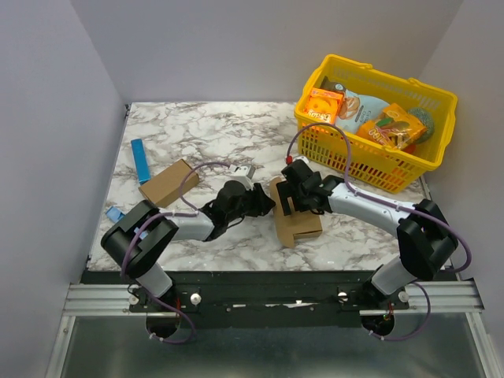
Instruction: Fold the paper box
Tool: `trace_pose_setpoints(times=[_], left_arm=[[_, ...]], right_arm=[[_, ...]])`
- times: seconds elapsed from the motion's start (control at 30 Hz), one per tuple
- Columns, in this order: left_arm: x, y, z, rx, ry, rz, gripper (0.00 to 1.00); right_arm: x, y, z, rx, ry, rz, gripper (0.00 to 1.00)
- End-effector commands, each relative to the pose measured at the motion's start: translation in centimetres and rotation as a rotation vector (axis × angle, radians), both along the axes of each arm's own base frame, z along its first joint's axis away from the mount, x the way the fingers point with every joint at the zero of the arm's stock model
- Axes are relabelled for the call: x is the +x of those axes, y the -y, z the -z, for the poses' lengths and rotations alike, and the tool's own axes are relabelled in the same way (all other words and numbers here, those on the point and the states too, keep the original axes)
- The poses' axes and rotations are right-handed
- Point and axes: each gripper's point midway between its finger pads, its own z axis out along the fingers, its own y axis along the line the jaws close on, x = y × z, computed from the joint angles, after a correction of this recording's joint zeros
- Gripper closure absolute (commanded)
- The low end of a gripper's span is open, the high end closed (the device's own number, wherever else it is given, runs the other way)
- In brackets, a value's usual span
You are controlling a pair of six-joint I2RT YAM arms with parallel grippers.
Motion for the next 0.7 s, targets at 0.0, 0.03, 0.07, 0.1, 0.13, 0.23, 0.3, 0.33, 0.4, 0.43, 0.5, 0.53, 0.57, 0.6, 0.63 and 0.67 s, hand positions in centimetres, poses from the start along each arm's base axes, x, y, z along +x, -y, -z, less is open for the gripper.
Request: trace_pose_setpoints(times=[0.0,0.03,0.07,0.1,0.13,0.23,0.3,0.33,0.4,0.43,0.5,0.53,0.57,0.6,0.63,0.67], left_arm=[[-0.1,2.2,2.0,0.003,-0.052,0.044,0.58],[-0.1,2.4,2.4,0.007,-0.061,0.052,0.61],[-0.2,2.7,2.7,0.011,-0.068,0.061,0.64],[-0.3,3.4,3.3,0.023,-0.078,0.077,0.65],[-0.4,3.5,3.8,0.035,-0.087,0.081,0.68],[-0.6,4.2,4.9,0.077,-0.098,0.097,0.71],[-0.7,4.4,5.4,0.099,-0.099,0.104,0.71],[-0.7,4.7,5.3,0.096,-0.095,0.109,0.71],[-0.6,5.0,5.3,0.086,-0.086,0.117,0.71],[-0.8,5.2,5.5,0.088,-0.088,0.123,0.71],[-0.8,5.5,5.9,0.095,-0.094,0.128,0.71],[-0.8,5.5,6.1,0.095,-0.101,0.129,0.71],[-0.8,5.5,6.3,0.095,-0.105,0.126,0.71],[-1.0,5.4,6.5,0.096,-0.11,0.123,0.71],[-1.0,5.2,6.6,0.099,-0.114,0.116,0.71],[-0.8,4.9,6.6,0.102,-0.11,0.104,0.71]], right_arm=[[-1.7,0.6,2.2,-0.024,-0.086,-0.007,0.0],[-1.7,0.4,2.1,-0.011,-0.084,-0.008,0.0],[-1.8,0.1,2.2,0.006,-0.092,-0.016,0.0],[-2.0,-0.1,2.3,0.013,-0.097,-0.019,0.0],[-1.9,-0.3,2.3,0.025,-0.096,-0.02,0.0],[-2.2,-0.6,2.8,0.036,-0.118,-0.03,0.0],[-2.5,-0.7,3.1,0.046,-0.131,-0.034,0.0],[-2.5,-0.8,3.3,0.05,-0.135,-0.036,0.0],[-2.7,-1.1,3.4,0.069,-0.147,-0.043,0.0],[-2.8,-1.2,3.5,0.079,-0.15,-0.043,0.0],[-2.9,-1.4,3.7,0.085,-0.159,-0.044,0.0],[-2.9,-1.4,3.7,0.084,-0.157,-0.045,0.0],[-2.8,-1.2,3.8,0.076,-0.153,-0.04,0.0],[-2.7,-1.0,3.7,0.07,-0.147,-0.035,0.0],[-2.7,-0.9,3.4,0.065,-0.139,-0.033,0.0],[-2.5,-0.6,3.2,0.054,-0.124,-0.026,0.0]])
